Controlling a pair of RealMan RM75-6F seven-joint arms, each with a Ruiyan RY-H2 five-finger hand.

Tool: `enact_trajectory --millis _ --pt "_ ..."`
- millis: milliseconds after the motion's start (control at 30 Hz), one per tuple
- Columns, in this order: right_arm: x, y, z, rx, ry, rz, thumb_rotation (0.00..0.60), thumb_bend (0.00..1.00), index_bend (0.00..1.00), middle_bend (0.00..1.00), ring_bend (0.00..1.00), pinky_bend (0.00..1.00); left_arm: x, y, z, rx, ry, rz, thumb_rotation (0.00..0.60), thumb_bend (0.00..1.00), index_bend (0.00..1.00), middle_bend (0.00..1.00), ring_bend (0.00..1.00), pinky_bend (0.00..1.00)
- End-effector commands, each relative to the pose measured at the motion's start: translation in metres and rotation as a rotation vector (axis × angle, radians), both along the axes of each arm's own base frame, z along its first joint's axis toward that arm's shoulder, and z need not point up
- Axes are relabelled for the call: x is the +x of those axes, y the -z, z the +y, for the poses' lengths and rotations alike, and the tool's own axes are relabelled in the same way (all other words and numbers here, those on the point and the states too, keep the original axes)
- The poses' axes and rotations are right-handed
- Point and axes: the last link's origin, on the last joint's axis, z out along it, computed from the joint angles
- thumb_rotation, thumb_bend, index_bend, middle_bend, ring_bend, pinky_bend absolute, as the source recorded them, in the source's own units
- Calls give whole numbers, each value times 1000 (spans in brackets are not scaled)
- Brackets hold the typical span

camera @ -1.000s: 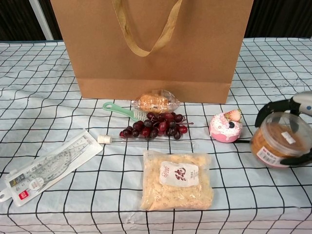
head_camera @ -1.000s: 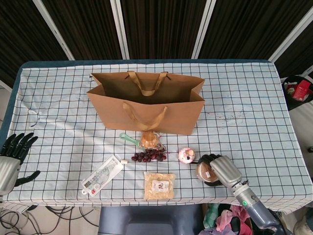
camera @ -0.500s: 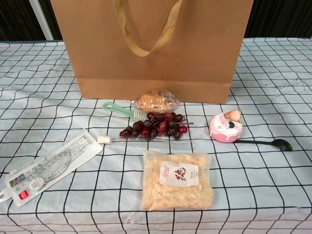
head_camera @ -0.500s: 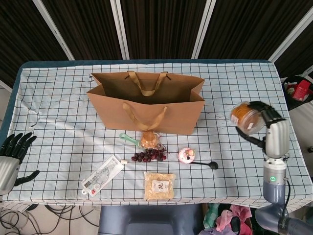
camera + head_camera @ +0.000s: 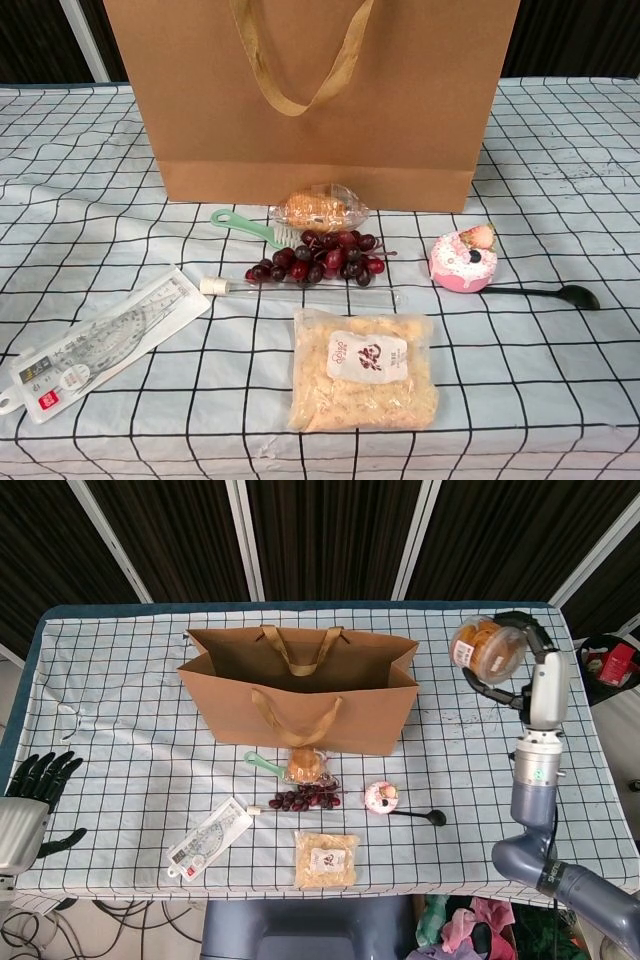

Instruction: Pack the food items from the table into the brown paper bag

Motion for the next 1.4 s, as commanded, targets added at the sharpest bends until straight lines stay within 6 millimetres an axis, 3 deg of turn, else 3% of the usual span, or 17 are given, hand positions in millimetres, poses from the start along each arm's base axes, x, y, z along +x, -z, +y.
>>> enact_trajectory --millis 33,200,433,633,900,1133,1233,1400 --pt "35 8 -16 72 -59 -23 600 279 482 426 499 485 0 2 1 -2 7 -1 600 89 96 61 0 0" --pt "73 18 -34 99 -95 48 600 280 477 421 499 485 -2 2 2 -1 0 1 600 89 96 61 0 0" --pt "110 29 -48 214 -107 65 600 280 448 414 495 485 -2 3 3 -5 -1 2 600 90 96 60 0 0" --pt "118 48 -43 298 -112 92 600 276 417 404 490 485 -1 2 4 -4 8 -7 600 90 96 60 0 0" --pt "130 56 -43 338 -123 84 600 265 408 389 475 485 -1 -2 4 8 9 -18 600 90 96 61 0 0" --pt "128 65 -40 432 -113 152 600 77 238 194 313 432 -2 -5 3 15 2 -21 600 90 96 61 0 0" --pt "127 65 -41 459 -103 176 600 59 213 123 239 386 -3 -5 3 17 -1 -20 600 90 96 61 0 0" --pt "128 62 -42 453 -90 176 600 50 197 85 199 351 -2 -7 3 30 4 -25 600 90 95 61 0 1"
